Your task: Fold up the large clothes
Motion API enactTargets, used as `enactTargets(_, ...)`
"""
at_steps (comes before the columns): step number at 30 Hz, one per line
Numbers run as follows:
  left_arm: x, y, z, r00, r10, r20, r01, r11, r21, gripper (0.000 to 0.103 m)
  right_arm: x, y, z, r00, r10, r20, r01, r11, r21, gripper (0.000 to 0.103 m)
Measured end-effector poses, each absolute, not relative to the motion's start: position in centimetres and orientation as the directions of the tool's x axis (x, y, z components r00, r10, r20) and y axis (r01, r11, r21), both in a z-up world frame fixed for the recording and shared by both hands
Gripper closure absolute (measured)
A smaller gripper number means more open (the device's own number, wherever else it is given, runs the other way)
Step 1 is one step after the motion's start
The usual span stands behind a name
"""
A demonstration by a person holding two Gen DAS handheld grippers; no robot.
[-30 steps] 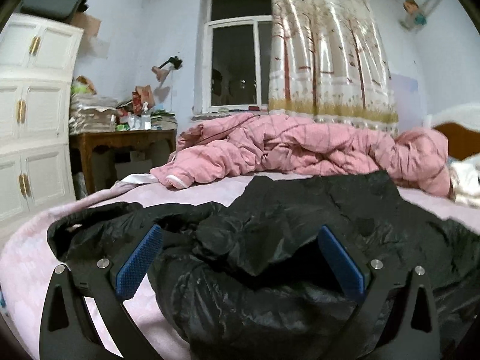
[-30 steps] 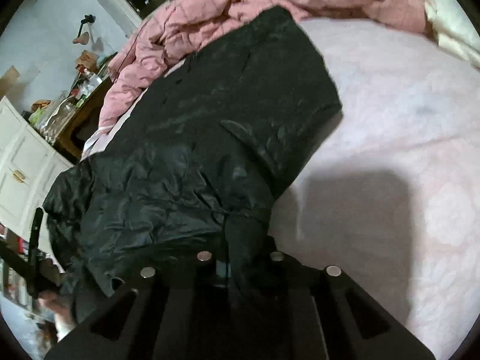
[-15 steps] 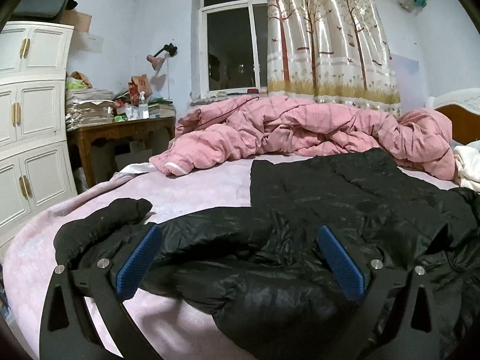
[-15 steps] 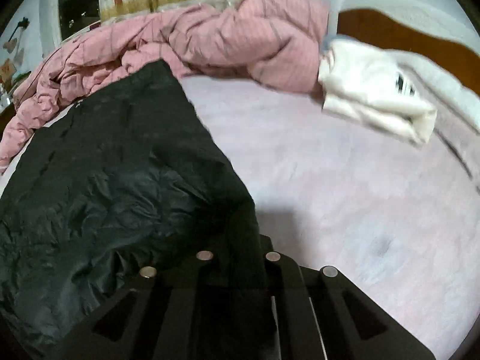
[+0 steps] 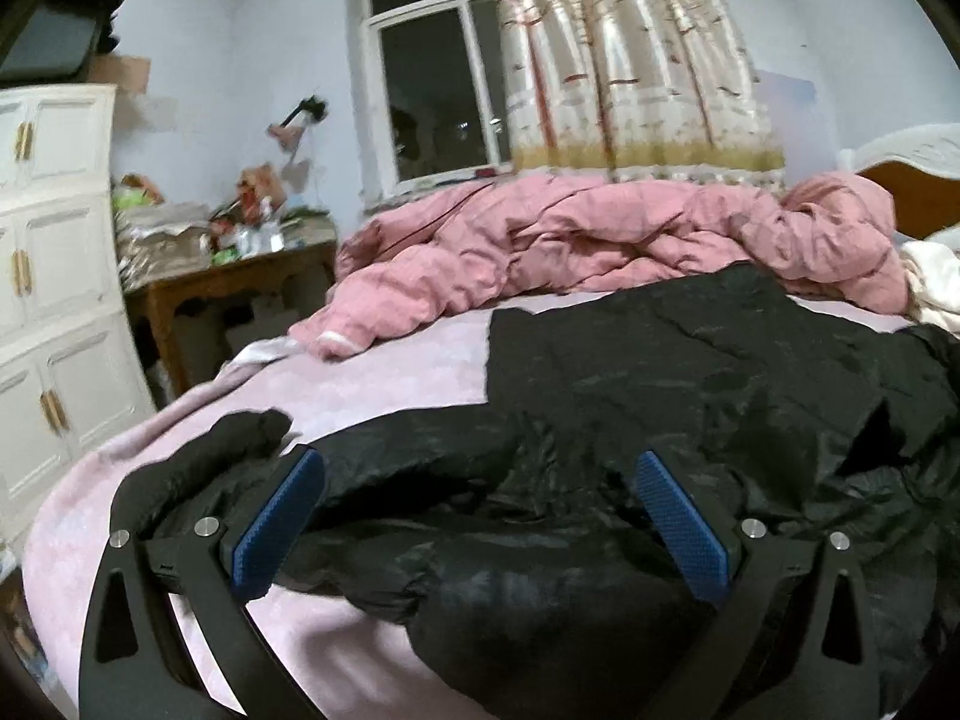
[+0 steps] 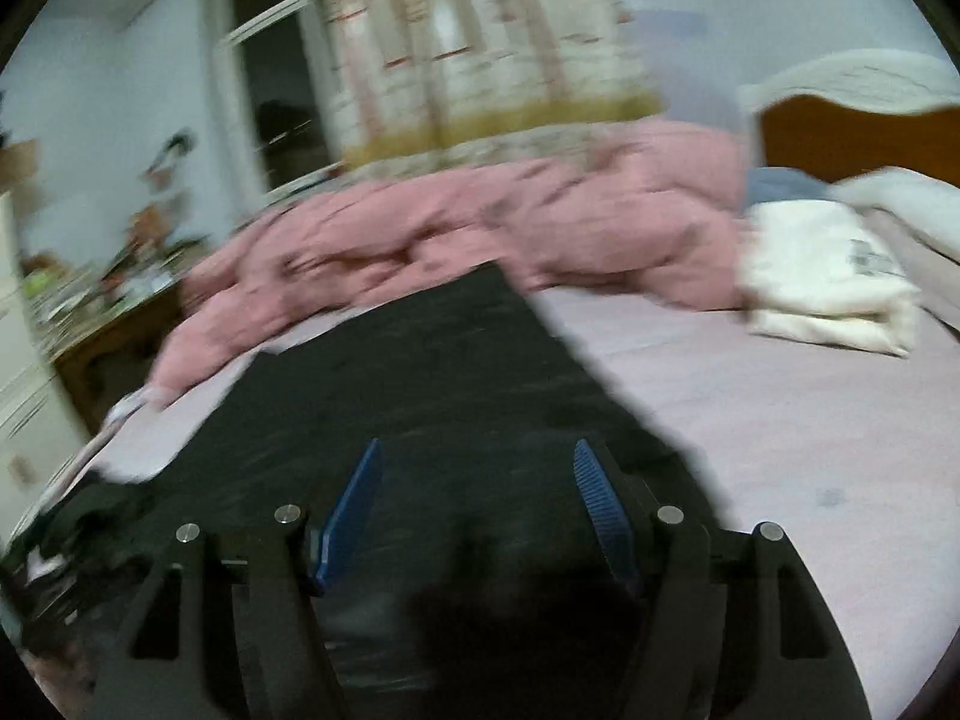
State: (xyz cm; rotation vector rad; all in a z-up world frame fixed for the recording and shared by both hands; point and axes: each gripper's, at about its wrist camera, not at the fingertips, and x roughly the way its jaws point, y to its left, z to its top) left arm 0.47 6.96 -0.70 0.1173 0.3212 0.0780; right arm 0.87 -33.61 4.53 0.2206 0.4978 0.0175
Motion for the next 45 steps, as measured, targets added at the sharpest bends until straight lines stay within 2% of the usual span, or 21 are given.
enactTargets(1,0.5,7.2,-0.7,0.947,0.083,-0.311,-0.051,0.993,0.111,0.0,1.4,-32.1,4.8,0.869,0.107,-0.483,-0.005,0.978,0.208,0.035)
enactTargets(4,0.1,7.9,-0.5,0.953,0.069,-0.294,-0.05,0.996,0.072,0.0,2.4,-25.2,5.1,0.77,0.166,-0.616,-0.111,0.986,0.127,0.035)
enactTargets(8,-0.9,8.5,-0.3,0.965,0.058,-0.256,-0.05,0.998,0.04,0.0,2.7,-18.1,5.2,0.684,0.323,-0.654,-0.29,0.943,0.163,0.035)
enactTargets(9,-1.0,8.5,-0.2,0.966,0.063,-0.25,-0.056,0.998,0.038,0.0,2.7,-16.3,5.0,0.677,0.32,-0.663,-0.325,0.938,0.121,0.035)
enactTargets(11,-1.3,8.7,-0.2,0.968,0.069,-0.24,-0.064,0.997,0.03,0.0,2.6,-12.6,4.2,0.683,0.249,-0.687,-0.386,0.921,-0.049,0.035)
enactTargets(13,-1.3,8.9,-0.1,0.97,0.066,-0.235,-0.063,0.998,0.018,0.0,2.4,-10.5,3.2,0.669,0.209,-0.713,-0.418,0.899,-0.129,0.035)
enactTargets(18,-1.0,9.1,-0.3,0.966,0.071,-0.25,-0.073,0.997,0.001,0.0,2.9,-7.3,1.0,0.579,0.276,-0.767,-0.559,0.82,-0.127,0.035)
enactTargets(20,-1.1,9.1,-0.3,0.966,0.076,-0.249,-0.079,0.997,-0.002,0.0,3.6,-6.6,-0.3,0.523,0.267,-0.81,-0.575,0.812,-0.104,0.035)
enactTargets(23,-1.6,9.3,-0.2,0.97,0.089,-0.228,-0.094,0.996,-0.01,0.0,4.4,-6.3,-0.5,0.49,0.303,-0.817,-0.604,0.794,-0.068,0.035)
enactTargets(25,-1.9,9.5,-0.1,0.972,0.09,-0.217,-0.097,0.995,-0.022,0.0,4.1,-5.7,-0.3,0.517,0.304,-0.8,-0.625,0.773,-0.11,0.042)
enactTargets(26,-2.0,9.7,0.0,0.973,0.091,-0.213,-0.1,0.995,-0.029,0.0,4.0,-5.3,-0.5,0.521,0.291,-0.802,-0.622,0.773,-0.124,0.059)
enactTargets(27,-2.1,9.9,0.1,0.974,0.092,-0.209,-0.103,0.994,-0.04,0.0,4.7,-5.0,-0.8,0.512,0.278,-0.813,-0.615,0.779,-0.122,0.084)
enactTargets(28,-2.2,10.2,0.2,0.975,0.087,-0.205,-0.1,0.993,-0.056,0.0,4.9,-4.8,-1.4,0.484,0.272,-0.832,-0.608,0.788,-0.096,0.092)
enactTargets(29,-2.3,10.5,0.3,0.976,0.081,-0.202,-0.098,0.993,-0.072,0.0,5.3,-4.7,-1.8,0.465,0.279,-0.84,-0.607,0.791,-0.074,0.093)
enactTargets(34,-2.3,12.4,0.7,0.972,0.079,-0.22,-0.114,0.982,-0.151,0.0,4.3,-4.8,-3.1,0.469,0.314,-0.825,-0.599,0.8,-0.036,0.093)
enactTargets(37,-2.5,14.5,1.4,0.97,0.058,-0.234,-0.111,0.969,-0.22,0.0,3.3,-6.1,-2.5,0.535,0.294,-0.792,-0.528,0.848,-0.041,0.079)
enactTargets(39,-2.7,16.7,2.1,0.962,0.089,-0.26,-0.159,0.952,-0.262,0.0,2.1,-7.5,-1.4,0.575,0.319,-0.753,-0.508,0.861,-0.023,0.057)
enactTargets(40,-2.6,18.0,2.2,0.951,0.122,-0.285,-0.203,0.941,-0.272,0.0,1.6,-8.2,-0.8,0.597,0.327,-0.733,-0.498,0.867,-0.019,0.053)
enactTargets(45,-1.5,25.8,1.1,0.858,0.254,-0.446,-0.431,0.829,-0.357,0.0,-0.5,-12.6,1.5,0.686,0.319,-0.654,-0.428,0.904,-0.007,0.051)
